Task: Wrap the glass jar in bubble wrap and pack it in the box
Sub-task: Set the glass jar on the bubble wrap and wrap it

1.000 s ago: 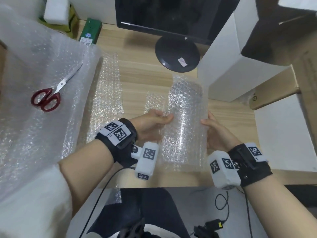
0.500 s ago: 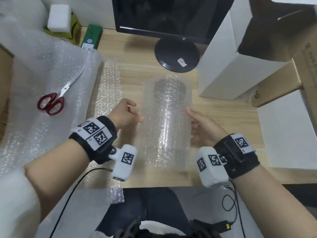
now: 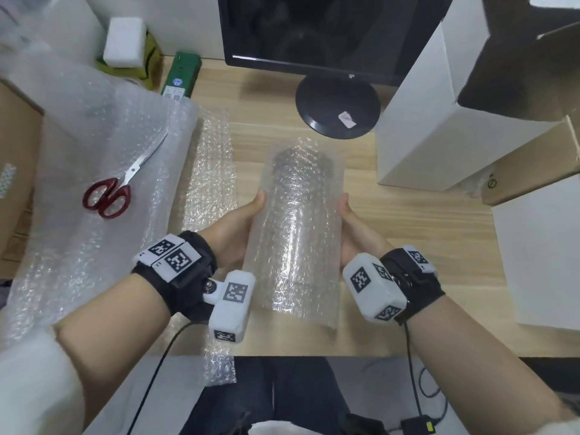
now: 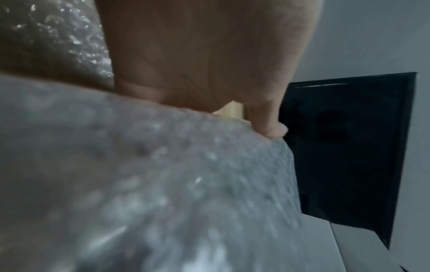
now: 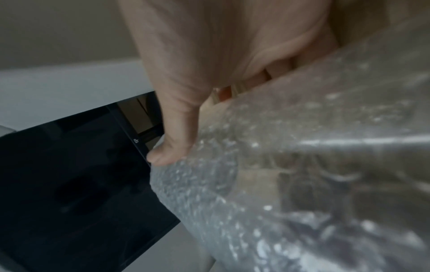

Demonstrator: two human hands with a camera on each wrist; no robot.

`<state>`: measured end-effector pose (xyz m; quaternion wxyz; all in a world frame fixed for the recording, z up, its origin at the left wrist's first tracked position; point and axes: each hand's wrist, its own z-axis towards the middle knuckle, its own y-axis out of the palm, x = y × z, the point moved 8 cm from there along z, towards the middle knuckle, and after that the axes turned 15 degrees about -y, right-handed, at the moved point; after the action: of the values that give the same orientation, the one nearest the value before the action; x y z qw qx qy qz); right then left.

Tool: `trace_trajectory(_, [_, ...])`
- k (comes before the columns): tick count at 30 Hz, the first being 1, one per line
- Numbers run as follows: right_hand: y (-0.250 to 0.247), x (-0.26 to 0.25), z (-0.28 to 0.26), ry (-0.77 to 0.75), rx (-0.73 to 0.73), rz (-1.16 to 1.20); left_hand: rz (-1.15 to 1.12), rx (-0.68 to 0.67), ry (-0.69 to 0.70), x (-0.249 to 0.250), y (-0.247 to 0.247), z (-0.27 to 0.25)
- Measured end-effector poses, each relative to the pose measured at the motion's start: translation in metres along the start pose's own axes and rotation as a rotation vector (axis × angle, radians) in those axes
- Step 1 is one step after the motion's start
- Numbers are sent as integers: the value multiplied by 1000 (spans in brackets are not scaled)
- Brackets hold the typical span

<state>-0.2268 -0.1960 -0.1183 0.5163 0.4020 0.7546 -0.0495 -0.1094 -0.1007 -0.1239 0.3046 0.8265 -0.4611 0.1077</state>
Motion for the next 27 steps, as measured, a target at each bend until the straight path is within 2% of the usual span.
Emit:
trace_trajectory(4, [3, 0, -3, 54, -29, 38, -132, -102, -52, -5, 5, 8])
trace_trajectory(7, [0, -4, -6, 35, -49, 16, -248, -207, -52, -8, 10, 11])
trace_trajectory(11, [-2, -20, -15, -5, -7, 61, -368, -464, 48, 8, 33, -3])
trace_trajectory(13, [-2, -32, -21, -26, 19, 92, -350, -568, 53, 16, 47, -9])
trace_trajectory(16, [4, -55, -33, -84, -25, 71, -403, -732, 35, 24, 64, -21])
trace_trajectory(20, [15, -65, -50, -89, -63, 174, -404, -837, 48, 30, 79, -30])
trace_trajectory(23, [20, -76, -61, -108, -80, 171, -379, -852, 70, 39, 93, -41])
trace_trajectory(27, [11, -107, -74, -195, -66, -20, -355, -908, 104, 56, 119, -56])
